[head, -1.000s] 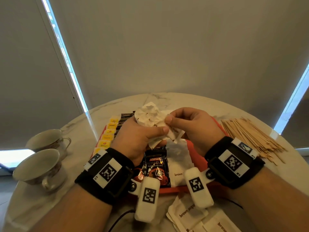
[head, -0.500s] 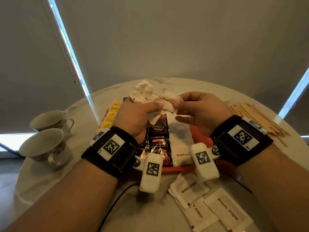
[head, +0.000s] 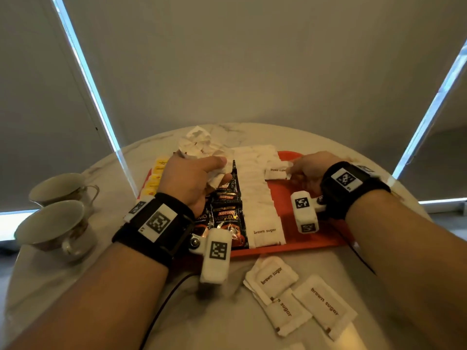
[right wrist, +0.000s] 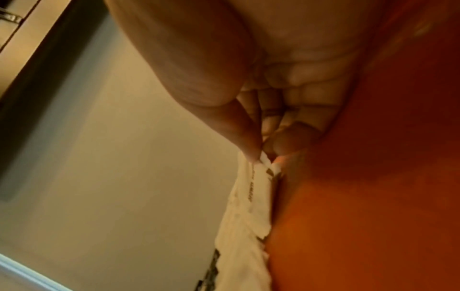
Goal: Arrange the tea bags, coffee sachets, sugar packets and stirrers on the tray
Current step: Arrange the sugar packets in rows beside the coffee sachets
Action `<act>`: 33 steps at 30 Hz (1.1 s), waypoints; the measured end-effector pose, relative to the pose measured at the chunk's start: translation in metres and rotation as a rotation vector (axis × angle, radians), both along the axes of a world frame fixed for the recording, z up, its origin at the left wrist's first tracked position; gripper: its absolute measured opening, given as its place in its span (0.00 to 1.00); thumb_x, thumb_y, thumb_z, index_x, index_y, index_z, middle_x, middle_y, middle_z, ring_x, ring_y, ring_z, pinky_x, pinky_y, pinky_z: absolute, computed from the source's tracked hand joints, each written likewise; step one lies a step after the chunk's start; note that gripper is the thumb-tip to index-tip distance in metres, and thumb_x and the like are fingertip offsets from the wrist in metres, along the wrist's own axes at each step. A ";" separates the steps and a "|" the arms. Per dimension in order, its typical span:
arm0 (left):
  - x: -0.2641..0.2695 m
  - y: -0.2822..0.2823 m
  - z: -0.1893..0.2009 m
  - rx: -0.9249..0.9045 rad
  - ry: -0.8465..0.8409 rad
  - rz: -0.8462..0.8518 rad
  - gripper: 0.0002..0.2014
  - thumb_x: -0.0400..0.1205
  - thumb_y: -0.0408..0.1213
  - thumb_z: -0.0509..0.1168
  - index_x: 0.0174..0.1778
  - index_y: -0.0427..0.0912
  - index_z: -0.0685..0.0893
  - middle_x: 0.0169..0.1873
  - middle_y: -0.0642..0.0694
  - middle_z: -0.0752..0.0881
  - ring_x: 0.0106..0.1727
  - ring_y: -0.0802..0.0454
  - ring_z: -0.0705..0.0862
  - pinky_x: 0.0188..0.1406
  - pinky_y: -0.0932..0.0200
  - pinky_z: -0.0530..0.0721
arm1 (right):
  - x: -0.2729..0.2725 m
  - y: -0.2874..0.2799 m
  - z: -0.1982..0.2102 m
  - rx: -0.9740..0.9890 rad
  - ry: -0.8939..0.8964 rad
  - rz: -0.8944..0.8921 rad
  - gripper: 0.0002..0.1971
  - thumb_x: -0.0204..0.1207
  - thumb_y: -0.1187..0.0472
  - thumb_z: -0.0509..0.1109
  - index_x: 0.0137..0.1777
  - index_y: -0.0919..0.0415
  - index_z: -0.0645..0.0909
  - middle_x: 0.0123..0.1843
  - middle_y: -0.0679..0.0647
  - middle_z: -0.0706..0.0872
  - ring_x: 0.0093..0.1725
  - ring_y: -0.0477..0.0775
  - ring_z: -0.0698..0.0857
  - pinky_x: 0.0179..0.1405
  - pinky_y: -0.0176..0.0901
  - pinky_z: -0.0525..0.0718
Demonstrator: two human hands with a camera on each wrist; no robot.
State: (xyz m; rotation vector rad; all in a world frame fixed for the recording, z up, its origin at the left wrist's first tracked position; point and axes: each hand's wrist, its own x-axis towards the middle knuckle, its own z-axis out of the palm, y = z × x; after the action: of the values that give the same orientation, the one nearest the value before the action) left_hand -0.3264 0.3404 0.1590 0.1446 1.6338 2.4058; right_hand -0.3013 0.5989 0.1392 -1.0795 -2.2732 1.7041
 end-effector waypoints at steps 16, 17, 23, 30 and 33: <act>-0.010 -0.003 -0.003 -0.015 -0.008 -0.020 0.15 0.79 0.20 0.74 0.59 0.37 0.86 0.51 0.36 0.94 0.48 0.38 0.95 0.37 0.52 0.92 | -0.008 -0.008 0.011 0.037 -0.029 0.019 0.11 0.79 0.61 0.77 0.55 0.69 0.87 0.44 0.61 0.89 0.44 0.58 0.86 0.62 0.53 0.86; -0.010 -0.003 -0.003 -0.013 -0.011 -0.016 0.16 0.79 0.19 0.74 0.60 0.37 0.85 0.51 0.36 0.94 0.50 0.38 0.95 0.37 0.52 0.92 | -0.007 -0.009 0.012 0.036 -0.036 0.018 0.10 0.80 0.61 0.76 0.55 0.69 0.86 0.45 0.61 0.89 0.45 0.58 0.86 0.61 0.52 0.86; -0.009 -0.003 -0.003 0.001 -0.013 -0.009 0.20 0.78 0.19 0.74 0.65 0.36 0.84 0.55 0.35 0.93 0.53 0.36 0.94 0.38 0.52 0.93 | -0.001 -0.004 0.007 -0.040 0.055 -0.009 0.07 0.78 0.64 0.75 0.53 0.64 0.85 0.44 0.59 0.88 0.41 0.55 0.87 0.48 0.50 0.88; -0.011 -0.003 -0.005 0.014 -0.013 -0.019 0.20 0.78 0.20 0.74 0.65 0.35 0.84 0.56 0.34 0.92 0.52 0.37 0.94 0.37 0.52 0.92 | 0.018 -0.016 0.013 -0.114 -0.067 0.081 0.12 0.84 0.59 0.71 0.52 0.70 0.87 0.40 0.60 0.88 0.38 0.55 0.86 0.45 0.46 0.86; -0.012 -0.003 -0.005 0.021 -0.027 -0.016 0.22 0.78 0.20 0.75 0.67 0.37 0.83 0.58 0.35 0.92 0.53 0.36 0.94 0.37 0.53 0.92 | 0.018 -0.019 0.017 -0.152 -0.057 0.087 0.14 0.85 0.58 0.70 0.55 0.71 0.87 0.46 0.62 0.89 0.41 0.56 0.87 0.46 0.47 0.87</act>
State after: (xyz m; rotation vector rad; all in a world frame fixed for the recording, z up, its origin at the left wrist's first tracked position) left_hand -0.3381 0.3374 0.1541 0.1268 1.5908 2.4030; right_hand -0.2836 0.5800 0.1558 -1.0855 -2.2881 1.9315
